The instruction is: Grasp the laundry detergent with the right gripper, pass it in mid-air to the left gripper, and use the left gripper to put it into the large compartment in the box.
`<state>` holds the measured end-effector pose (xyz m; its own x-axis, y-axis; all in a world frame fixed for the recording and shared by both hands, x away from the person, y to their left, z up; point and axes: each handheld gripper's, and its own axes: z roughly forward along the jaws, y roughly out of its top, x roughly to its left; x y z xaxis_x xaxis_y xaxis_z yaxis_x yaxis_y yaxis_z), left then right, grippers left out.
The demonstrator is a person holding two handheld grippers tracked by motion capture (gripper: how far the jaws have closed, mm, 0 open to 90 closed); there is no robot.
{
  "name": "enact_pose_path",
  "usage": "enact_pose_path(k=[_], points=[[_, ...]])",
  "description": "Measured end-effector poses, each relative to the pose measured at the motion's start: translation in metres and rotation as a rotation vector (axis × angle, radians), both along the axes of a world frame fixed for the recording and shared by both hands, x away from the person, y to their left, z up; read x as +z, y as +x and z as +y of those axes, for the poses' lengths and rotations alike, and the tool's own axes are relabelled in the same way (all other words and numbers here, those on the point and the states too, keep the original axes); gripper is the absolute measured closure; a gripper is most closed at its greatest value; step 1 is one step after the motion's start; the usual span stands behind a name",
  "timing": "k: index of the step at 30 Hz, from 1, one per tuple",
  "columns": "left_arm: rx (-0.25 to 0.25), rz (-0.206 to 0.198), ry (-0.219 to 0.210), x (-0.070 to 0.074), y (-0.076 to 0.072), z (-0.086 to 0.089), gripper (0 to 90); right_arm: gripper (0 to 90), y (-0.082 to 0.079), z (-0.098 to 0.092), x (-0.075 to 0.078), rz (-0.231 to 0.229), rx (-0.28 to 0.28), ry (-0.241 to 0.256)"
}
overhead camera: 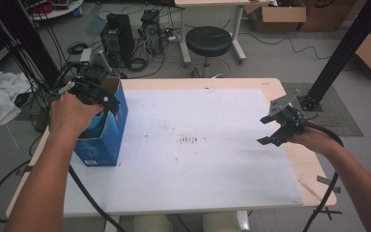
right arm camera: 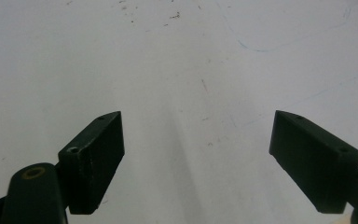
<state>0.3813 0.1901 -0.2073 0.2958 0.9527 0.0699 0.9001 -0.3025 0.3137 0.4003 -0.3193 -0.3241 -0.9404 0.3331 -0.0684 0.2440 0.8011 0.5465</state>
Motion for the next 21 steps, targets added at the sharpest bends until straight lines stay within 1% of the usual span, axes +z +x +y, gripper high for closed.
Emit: enact_pose_path(k=[7,11,17,21], points=[[-0.054,-0.009,-0.004,0.002,0.003,-0.017,19.7,17.4,0.000,-0.001,0.000,-0.001,-0.002,0.002],[-0.090,-0.014,-0.002,0.003,0.006,-0.029,19.6,17.4,0.000,-0.001,0.000,0.003,-0.008,0.003],[-0.149,-0.017,-0.009,0.001,0.010,-0.049,19.5,17.4,-0.002,-0.001,-0.003,0.011,-0.009,-0.008],[-0.188,-0.017,-0.012,-0.001,0.012,-0.062,19.6,17.4,-0.003,-0.003,-0.002,0.009,-0.019,-0.006]])
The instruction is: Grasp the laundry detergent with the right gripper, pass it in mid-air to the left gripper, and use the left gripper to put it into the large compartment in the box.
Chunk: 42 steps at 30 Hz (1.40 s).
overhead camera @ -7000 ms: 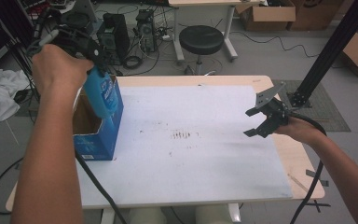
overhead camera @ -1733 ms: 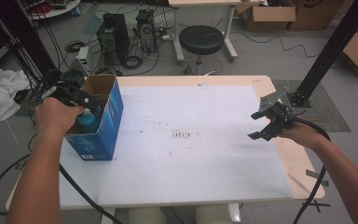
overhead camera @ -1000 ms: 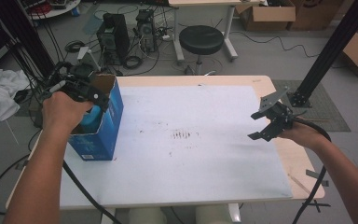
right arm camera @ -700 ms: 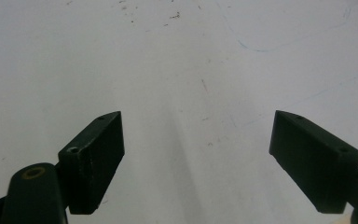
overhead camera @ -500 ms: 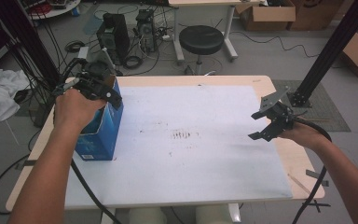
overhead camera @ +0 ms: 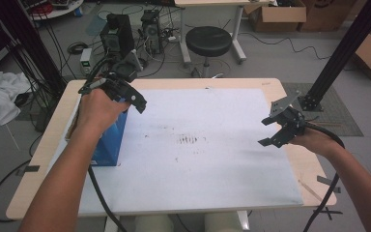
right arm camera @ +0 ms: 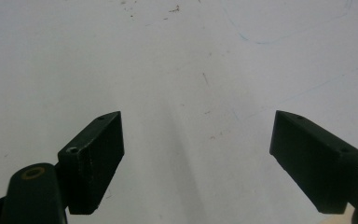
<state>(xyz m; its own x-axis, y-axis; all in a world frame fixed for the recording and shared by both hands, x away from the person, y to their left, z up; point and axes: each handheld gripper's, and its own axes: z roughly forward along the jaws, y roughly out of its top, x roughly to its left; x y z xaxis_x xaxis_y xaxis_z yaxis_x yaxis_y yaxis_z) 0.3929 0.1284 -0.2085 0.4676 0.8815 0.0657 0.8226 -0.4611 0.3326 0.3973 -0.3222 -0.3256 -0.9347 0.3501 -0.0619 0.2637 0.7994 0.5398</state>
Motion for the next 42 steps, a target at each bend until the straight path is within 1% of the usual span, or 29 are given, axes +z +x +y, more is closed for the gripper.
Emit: enact_pose_path(k=[7,9,11,14,17,25,26,29,36,42], points=[[-0.060,-0.001,-0.005,-0.007,0.002,-0.023,19.6,17.3,0.000,0.001,0.001,0.002,-0.002,0.001],[-0.078,0.001,-0.002,-0.010,0.001,-0.029,19.6,17.3,0.000,0.002,0.001,0.002,0.002,-0.005],[-0.097,-0.005,0.010,-0.012,0.000,-0.037,19.6,17.3,0.000,0.003,0.002,0.003,0.005,-0.007],[-0.118,-0.002,0.007,-0.015,0.000,-0.045,19.6,17.3,0.000,0.003,0.003,0.001,0.006,-0.006],[-0.136,-0.005,0.014,-0.019,0.001,-0.053,19.6,17.3,0.000,0.005,0.003,-0.001,0.009,-0.005],[-0.170,0.008,0.012,-0.033,0.000,-0.065,19.7,17.3,0.002,0.006,0.002,0.001,0.005,-0.011],[-0.172,0.010,0.004,-0.035,0.000,-0.067,19.7,17.3,0.002,0.007,0.002,0.000,0.007,-0.013],[-0.192,0.022,0.018,-0.040,-0.001,-0.072,19.8,17.3,0.000,0.007,0.001,0.001,0.005,-0.012],[-0.212,0.021,0.026,-0.044,0.000,-0.080,20.1,17.3,-0.002,0.007,-0.001,0.003,0.003,-0.011],[-0.214,0.022,0.023,-0.046,0.001,-0.080,20.2,17.3,-0.001,0.007,-0.001,0.004,0.000,-0.012]])
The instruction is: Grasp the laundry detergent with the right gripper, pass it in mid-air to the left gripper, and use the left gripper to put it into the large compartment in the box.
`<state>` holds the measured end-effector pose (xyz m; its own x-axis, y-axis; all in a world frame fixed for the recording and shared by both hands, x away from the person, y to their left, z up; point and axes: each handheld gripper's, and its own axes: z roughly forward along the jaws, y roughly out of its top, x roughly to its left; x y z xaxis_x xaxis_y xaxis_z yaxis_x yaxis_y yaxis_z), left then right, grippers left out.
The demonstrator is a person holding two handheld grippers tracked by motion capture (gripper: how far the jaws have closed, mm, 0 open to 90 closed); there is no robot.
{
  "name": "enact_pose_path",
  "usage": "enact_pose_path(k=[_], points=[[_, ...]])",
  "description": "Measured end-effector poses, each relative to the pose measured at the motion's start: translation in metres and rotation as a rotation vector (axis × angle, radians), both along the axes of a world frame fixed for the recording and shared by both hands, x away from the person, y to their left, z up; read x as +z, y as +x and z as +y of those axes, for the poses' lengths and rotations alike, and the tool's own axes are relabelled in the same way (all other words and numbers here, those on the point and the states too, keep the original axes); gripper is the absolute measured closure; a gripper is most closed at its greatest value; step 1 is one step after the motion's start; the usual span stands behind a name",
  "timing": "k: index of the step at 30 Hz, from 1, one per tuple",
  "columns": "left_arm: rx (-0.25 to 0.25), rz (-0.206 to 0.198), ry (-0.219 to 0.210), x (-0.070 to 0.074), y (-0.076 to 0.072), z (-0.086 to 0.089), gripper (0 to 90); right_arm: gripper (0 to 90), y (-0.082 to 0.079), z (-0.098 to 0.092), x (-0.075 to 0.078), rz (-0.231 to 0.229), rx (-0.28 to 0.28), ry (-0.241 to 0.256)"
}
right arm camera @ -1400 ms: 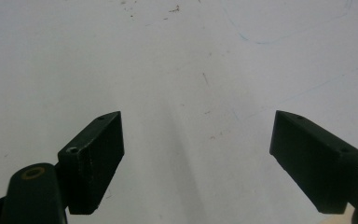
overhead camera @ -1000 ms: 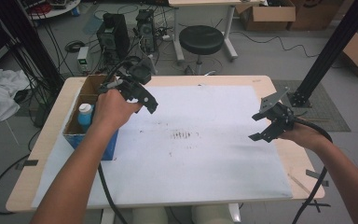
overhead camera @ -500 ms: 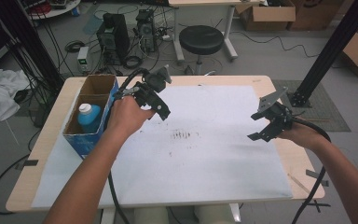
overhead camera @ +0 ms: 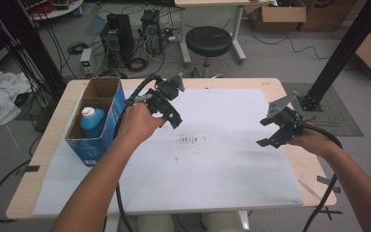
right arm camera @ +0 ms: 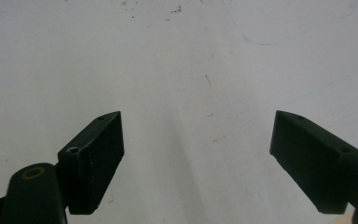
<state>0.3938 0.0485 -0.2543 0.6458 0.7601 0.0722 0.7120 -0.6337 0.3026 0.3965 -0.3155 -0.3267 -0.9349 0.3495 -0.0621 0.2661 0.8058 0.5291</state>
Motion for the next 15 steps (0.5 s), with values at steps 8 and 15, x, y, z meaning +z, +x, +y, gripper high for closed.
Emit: enact_pose_path(k=[8,15], points=[[-0.002,0.004,0.003,-0.0014,0.0008,0.0008,20.2,17.3,0.0014,0.0034,0.0003,0.002,0.010,-0.001],[-0.006,0.006,0.005,-0.0020,0.0019,0.0019,20.5,17.4,0.0011,0.0032,0.0004,0.004,0.008,-0.002]])
